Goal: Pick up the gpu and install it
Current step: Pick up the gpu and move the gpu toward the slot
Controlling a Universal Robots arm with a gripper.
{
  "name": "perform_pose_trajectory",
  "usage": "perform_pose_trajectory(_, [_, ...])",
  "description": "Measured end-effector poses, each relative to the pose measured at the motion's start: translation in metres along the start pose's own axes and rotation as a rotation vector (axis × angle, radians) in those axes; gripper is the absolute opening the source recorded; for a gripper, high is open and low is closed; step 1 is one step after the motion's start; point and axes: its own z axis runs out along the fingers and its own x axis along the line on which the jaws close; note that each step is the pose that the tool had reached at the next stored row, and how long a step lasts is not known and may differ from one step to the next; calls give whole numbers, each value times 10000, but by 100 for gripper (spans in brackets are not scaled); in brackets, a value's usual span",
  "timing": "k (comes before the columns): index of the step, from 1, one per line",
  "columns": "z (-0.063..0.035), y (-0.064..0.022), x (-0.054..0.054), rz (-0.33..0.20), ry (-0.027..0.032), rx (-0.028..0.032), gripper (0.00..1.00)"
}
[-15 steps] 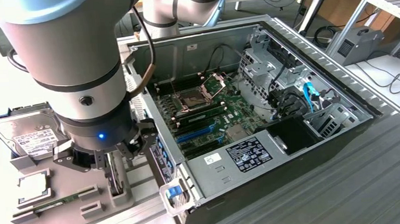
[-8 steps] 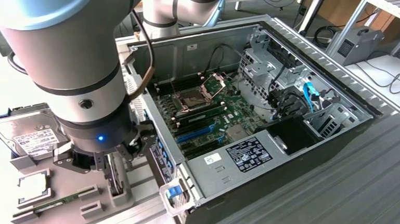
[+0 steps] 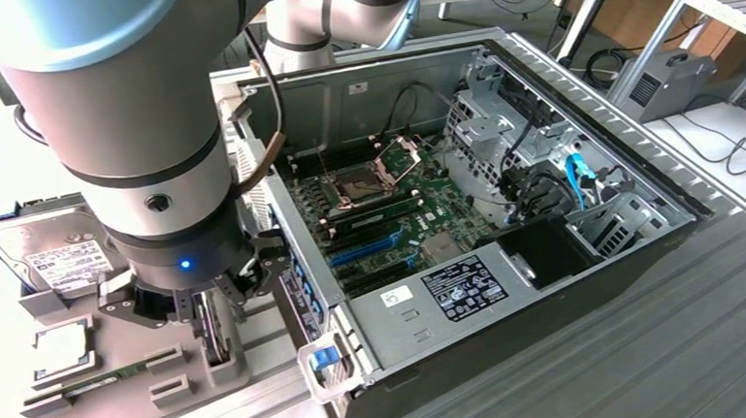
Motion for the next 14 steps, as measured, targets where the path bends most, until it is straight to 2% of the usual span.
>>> perform_pose_trajectory(14, [87,1,33,1,2,2,42])
